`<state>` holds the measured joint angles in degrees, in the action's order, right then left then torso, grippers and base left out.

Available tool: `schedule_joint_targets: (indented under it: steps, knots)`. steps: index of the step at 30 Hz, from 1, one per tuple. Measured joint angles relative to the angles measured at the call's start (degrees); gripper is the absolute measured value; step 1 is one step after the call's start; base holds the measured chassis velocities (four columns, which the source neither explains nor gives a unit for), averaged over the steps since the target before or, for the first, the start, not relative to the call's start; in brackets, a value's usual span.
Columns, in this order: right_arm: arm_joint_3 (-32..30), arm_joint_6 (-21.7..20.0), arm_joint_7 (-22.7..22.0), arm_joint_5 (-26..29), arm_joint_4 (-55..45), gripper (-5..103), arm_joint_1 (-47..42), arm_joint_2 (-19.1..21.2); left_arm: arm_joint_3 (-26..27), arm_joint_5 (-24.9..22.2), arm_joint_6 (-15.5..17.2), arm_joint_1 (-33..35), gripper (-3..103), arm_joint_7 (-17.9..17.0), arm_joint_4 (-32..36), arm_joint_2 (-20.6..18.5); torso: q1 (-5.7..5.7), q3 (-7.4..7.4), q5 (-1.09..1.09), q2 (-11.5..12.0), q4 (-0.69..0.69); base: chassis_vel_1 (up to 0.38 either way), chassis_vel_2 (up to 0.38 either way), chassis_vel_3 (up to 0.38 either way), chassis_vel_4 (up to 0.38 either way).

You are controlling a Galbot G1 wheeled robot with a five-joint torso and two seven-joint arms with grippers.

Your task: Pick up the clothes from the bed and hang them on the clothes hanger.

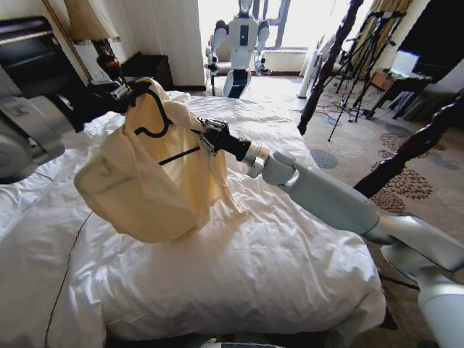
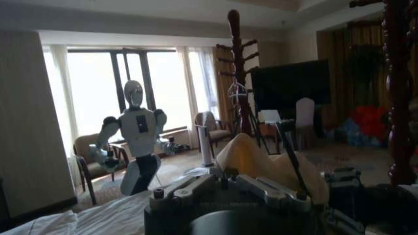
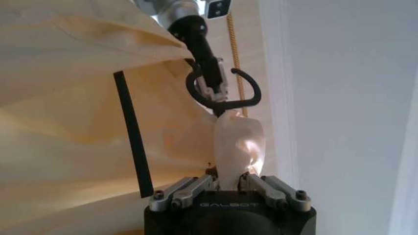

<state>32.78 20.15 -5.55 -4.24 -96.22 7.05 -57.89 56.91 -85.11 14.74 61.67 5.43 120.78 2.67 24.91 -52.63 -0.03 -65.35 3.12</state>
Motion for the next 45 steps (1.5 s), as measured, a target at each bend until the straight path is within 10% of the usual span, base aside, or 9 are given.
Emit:
schedule_joint_targets:
  steps: [5,15,32,45]
  knots:
    - [-1.36,-1.13,-0.29,0.83,-0.02,7,0.19,0.09,0.13,0.56,2.58,-0.23,1,1.72,0.36,0.6,0.0,0.0,0.01,0.0,0.0,0.0,0.0,0.0,0.0]
    - [-4.48,-3.52,-1.56,5.32,-0.47,7,0.78,1.76,0.07,5.04,4.44,1.32,38,9.31,-0.57,2.29,0.0,0.0,0.0,0.0,0.0,0.0,0.0,0.0,0.0]
    - [-8.57,-6.89,0.32,10.67,-1.89,7,4.5,7.94,0.6,5.41,1.62,0.0,99,-1.5,-5.18,6.56,0.0,0.0,0.0,0.0,0.0,0.0,0.0,0.0,0.0]
    - [-8.3,-6.96,-0.03,11.17,-2.93,7,3.56,10.04,1.09,5.0,1.8,-0.63,100,-2.61,-4.74,7.3,0.0,0.0,0.01,0.0,0.0,0.0,0.0,0.0,0.0]
